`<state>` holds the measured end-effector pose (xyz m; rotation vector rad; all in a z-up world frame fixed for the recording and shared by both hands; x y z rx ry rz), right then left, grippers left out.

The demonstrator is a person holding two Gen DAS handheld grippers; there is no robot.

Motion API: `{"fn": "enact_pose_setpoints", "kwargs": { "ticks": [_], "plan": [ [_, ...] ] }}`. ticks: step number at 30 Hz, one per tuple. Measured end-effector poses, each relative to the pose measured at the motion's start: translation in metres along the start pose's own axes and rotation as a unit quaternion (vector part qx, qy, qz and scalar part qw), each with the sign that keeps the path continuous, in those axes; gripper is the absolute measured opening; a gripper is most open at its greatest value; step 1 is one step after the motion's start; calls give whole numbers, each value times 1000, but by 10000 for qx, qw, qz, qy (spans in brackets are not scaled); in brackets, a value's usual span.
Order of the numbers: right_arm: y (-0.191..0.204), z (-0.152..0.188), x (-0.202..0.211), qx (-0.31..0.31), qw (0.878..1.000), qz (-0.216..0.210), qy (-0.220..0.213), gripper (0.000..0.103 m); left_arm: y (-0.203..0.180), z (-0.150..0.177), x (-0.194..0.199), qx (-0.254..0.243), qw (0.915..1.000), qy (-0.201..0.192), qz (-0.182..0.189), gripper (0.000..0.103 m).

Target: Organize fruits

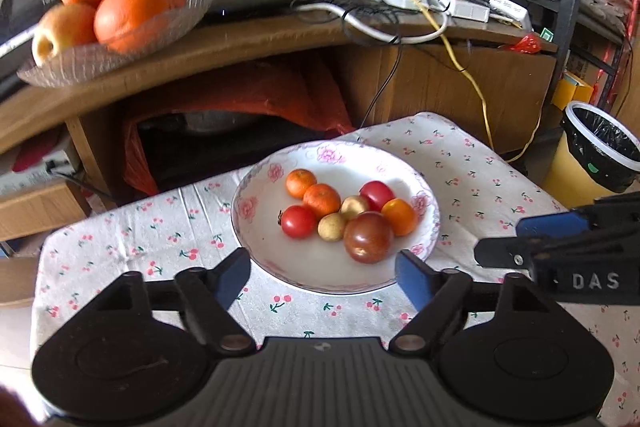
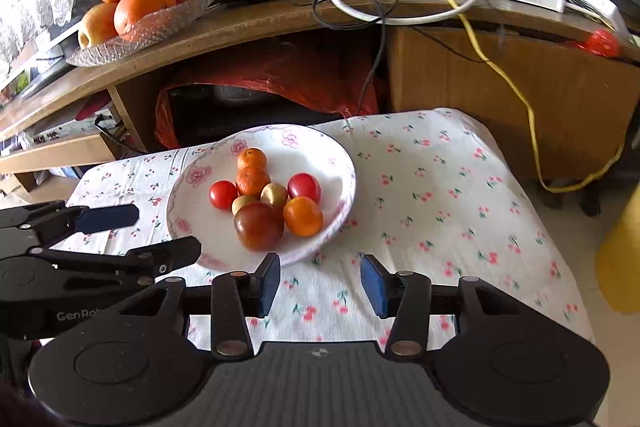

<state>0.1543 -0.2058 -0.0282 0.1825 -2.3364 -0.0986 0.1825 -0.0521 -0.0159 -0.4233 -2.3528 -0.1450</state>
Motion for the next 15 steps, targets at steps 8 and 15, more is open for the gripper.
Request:
{"fn": "enact_pose_setpoints", "kwargs": {
  "ticks": [8, 15],
  "plan": [
    [-1, 18, 38, -103, 9997, 61, -205, 49, -9, 14, 34, 80, 9999, -63, -134, 103],
    [2, 32, 64, -131, 9993, 129, -332, 50, -13, 27, 60, 297, 9993, -182, -148, 103]
  ]
}}
Point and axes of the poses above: each gripper's, at about its wrist camera, not at the fingertips, and x roughly against the way its jaws point, y to its left, z to its underside, the point moved 4 cm from there along -x, roughly the way its jaws point
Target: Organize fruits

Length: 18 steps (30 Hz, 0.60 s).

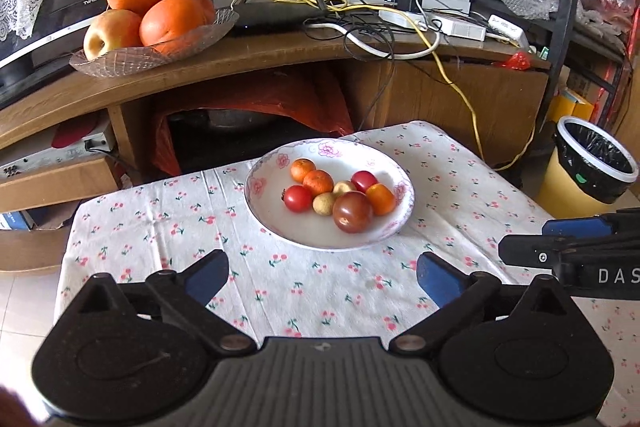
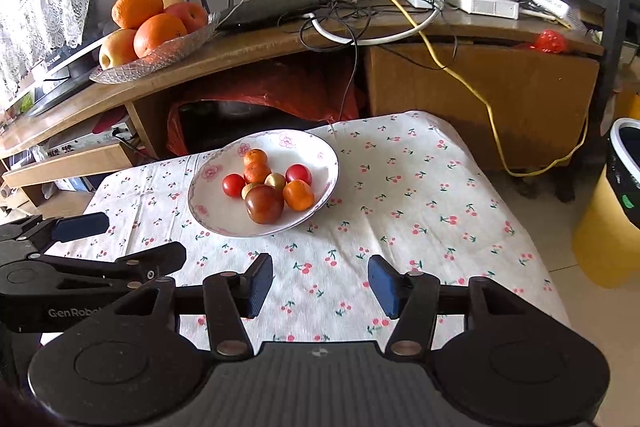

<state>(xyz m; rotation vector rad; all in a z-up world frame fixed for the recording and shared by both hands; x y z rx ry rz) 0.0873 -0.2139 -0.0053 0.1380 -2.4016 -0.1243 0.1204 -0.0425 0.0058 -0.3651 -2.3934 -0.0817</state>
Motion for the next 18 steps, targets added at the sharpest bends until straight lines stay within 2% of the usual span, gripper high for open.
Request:
{"fn": "enact_pose_setpoints", "kwargs": {
  "ticks": [11, 18],
  "plan": [
    [9, 21, 29, 20, 9999, 40, -115, 52, -10, 19, 31, -14, 9997, -73, -235, 103],
    [14, 29, 44, 27, 9998, 29, -212, 54, -12, 27, 43, 61, 9999, -65, -116, 103]
  ]
}}
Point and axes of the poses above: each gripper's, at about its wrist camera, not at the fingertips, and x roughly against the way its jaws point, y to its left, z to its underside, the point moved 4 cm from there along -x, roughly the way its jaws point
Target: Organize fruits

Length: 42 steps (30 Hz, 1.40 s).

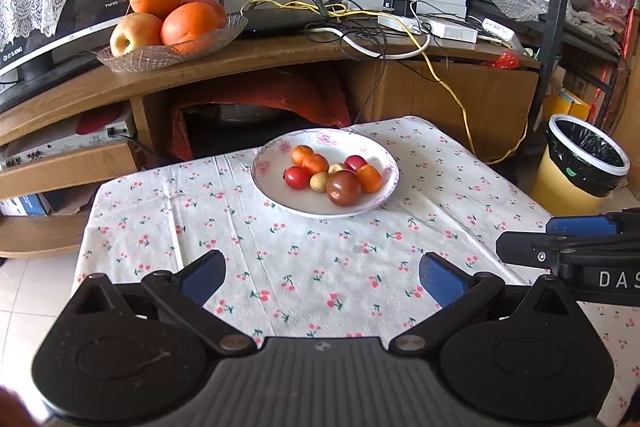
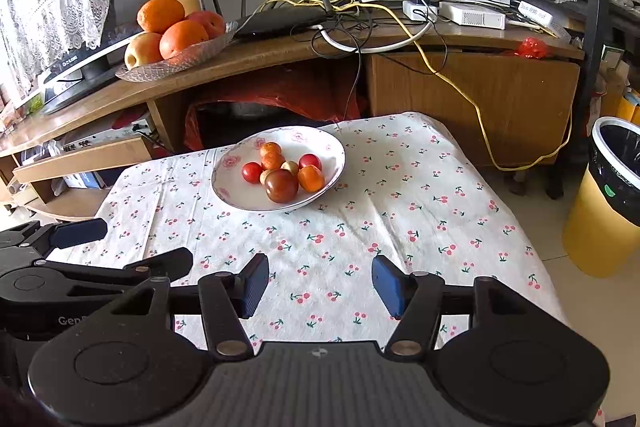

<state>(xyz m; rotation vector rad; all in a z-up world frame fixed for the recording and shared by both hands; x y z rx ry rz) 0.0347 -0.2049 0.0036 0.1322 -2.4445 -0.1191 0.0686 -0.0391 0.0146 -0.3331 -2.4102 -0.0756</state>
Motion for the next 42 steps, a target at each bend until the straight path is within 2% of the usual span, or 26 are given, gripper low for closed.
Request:
{"fn": "enact_pose_setpoints", "kwargs": {
  "ticks": [10, 15, 42],
  "plan": [
    [5, 12, 12, -7, 10000, -52, -11, 54, -2, 10, 9, 107, 9999, 73, -9, 103],
    [7, 16, 15, 2, 10000, -50, 13, 55, 2, 16, 11, 320, 9994, 125, 33, 103],
    [13, 29, 19, 72, 9999, -26, 73, 56, 4, 27, 19, 441, 9990, 96, -46, 103]
  ]
}}
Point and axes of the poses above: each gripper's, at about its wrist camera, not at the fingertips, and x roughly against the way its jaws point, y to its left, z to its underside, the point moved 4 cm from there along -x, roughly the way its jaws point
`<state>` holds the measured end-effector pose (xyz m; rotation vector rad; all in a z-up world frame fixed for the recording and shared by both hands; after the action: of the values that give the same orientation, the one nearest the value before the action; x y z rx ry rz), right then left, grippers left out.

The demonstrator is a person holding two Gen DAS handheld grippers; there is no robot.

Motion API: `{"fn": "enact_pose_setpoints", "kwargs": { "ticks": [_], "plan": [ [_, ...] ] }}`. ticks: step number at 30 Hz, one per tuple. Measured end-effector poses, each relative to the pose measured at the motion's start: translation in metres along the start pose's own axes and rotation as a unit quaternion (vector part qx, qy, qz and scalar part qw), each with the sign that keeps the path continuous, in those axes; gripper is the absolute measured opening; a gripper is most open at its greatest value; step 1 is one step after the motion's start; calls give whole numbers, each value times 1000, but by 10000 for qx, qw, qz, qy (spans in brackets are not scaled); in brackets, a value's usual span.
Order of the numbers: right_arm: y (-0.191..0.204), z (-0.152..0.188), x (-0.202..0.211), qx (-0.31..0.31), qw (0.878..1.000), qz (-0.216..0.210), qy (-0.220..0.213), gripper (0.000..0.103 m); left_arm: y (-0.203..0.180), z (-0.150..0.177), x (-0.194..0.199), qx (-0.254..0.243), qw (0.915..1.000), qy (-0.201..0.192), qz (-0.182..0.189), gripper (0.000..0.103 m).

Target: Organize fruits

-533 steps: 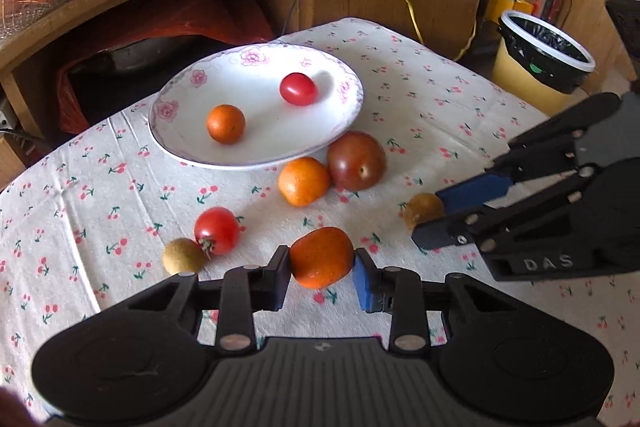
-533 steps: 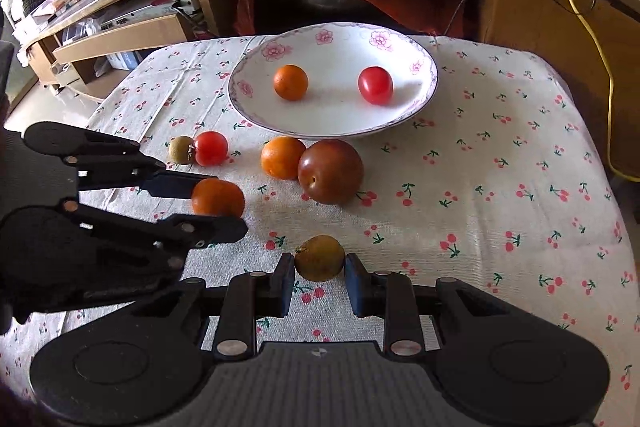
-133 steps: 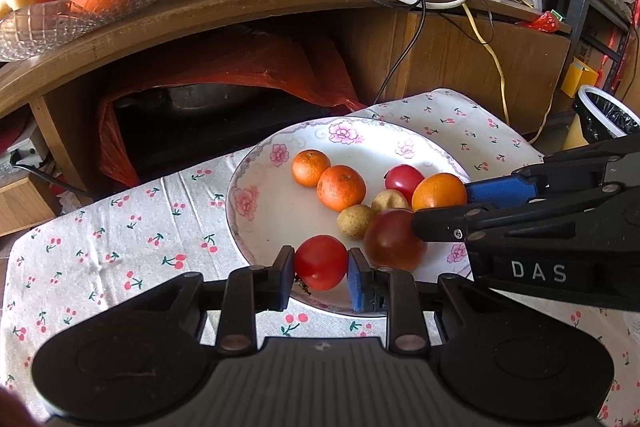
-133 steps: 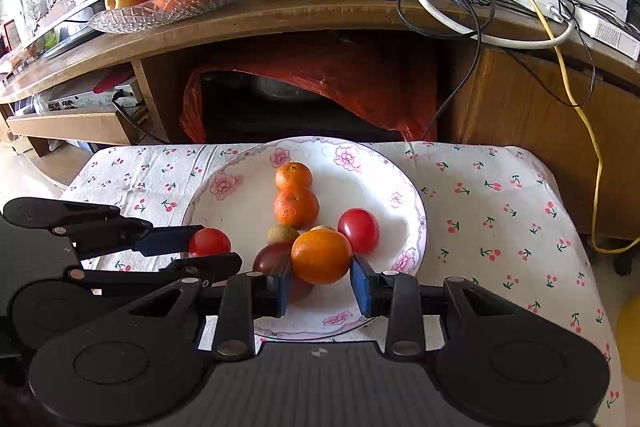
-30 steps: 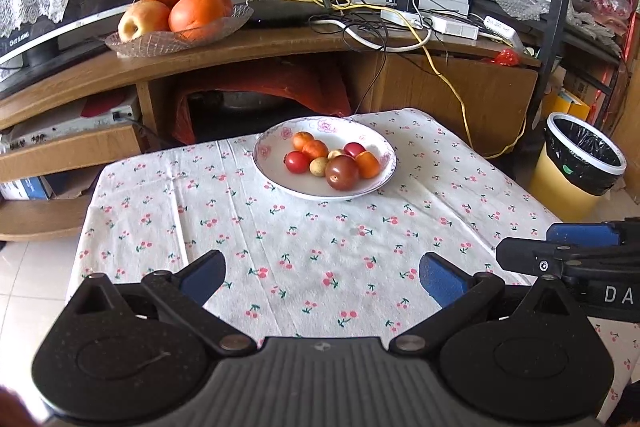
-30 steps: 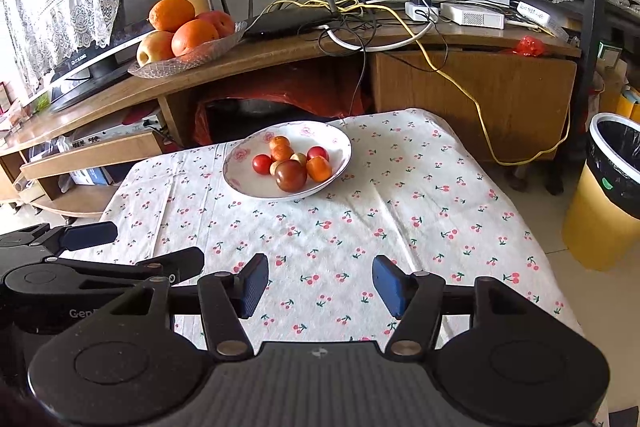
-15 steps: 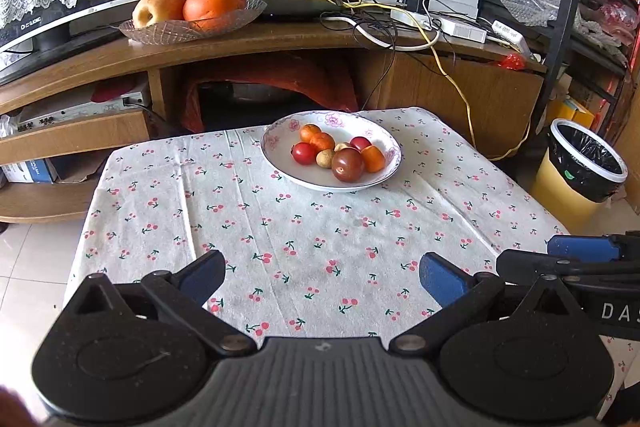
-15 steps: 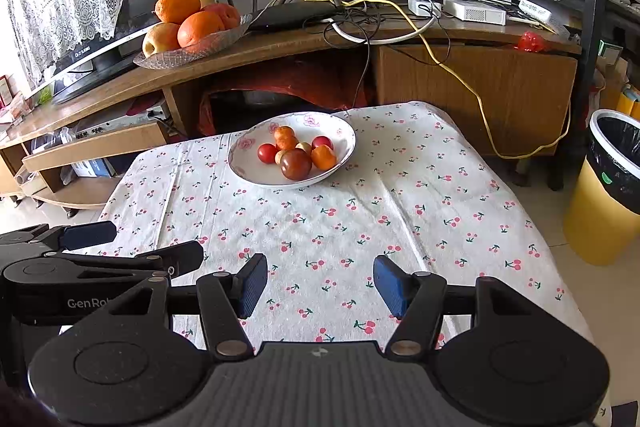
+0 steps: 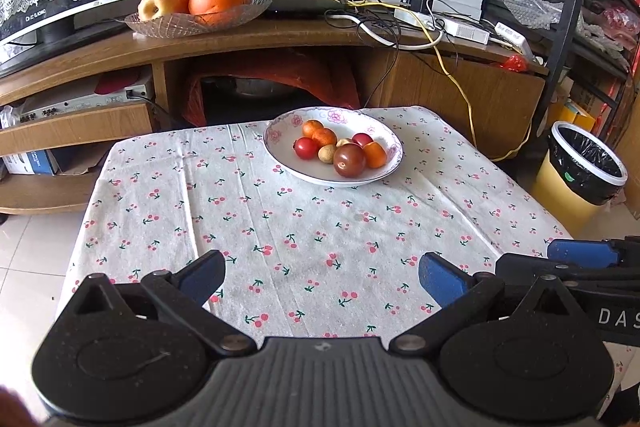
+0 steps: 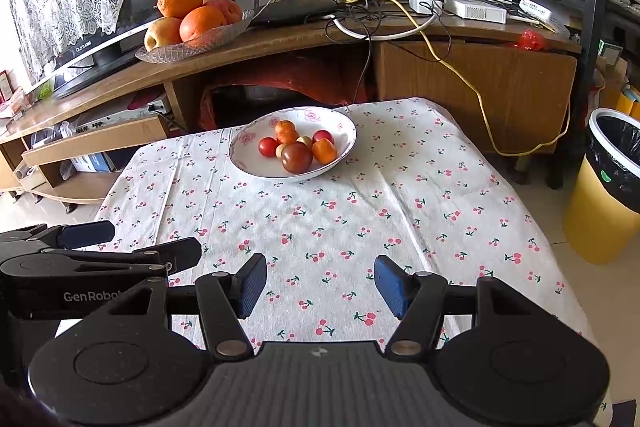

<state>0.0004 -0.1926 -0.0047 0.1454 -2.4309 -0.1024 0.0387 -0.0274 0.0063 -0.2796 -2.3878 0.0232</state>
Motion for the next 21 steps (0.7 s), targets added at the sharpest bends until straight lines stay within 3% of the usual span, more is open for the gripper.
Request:
{"fn": "enact_pose_setpoints", "kwargs": {
  "ticks": [21],
  "plan": [
    [-2, 1, -1, 13, 10000, 11, 25, 57, -1, 2, 0, -69, 9999, -27, -72, 103]
  ]
}}
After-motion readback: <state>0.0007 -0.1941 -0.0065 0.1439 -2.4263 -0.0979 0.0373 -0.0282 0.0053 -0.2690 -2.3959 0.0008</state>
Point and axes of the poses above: each gripper's, at about its wrist camera, not at the fingertips, and x roughly against the way its jaws point, y to its left, z to its underside, the point moved 4 cm from there along -x, roughly the way its jaws point
